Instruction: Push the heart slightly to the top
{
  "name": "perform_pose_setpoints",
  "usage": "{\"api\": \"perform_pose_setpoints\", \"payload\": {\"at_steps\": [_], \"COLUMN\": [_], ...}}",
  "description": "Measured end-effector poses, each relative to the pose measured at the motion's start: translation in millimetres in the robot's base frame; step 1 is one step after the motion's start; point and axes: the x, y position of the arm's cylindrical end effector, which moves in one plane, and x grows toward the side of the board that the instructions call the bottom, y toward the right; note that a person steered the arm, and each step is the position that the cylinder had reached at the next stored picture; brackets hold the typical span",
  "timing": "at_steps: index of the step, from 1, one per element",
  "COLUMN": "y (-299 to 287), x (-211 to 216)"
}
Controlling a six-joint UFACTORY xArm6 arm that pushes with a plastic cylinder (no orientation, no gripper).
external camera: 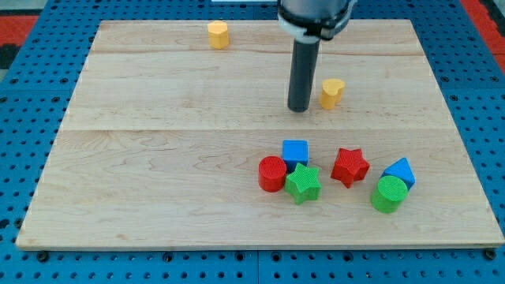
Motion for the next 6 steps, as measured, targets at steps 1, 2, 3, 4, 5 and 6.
{"api": "perform_pose_setpoints", "payload": {"at_steps": [1,2,3,4,5,6], "y": [81,73,46,95,24,0], "x": [2,-66,-89,-42,-31,-85]}}
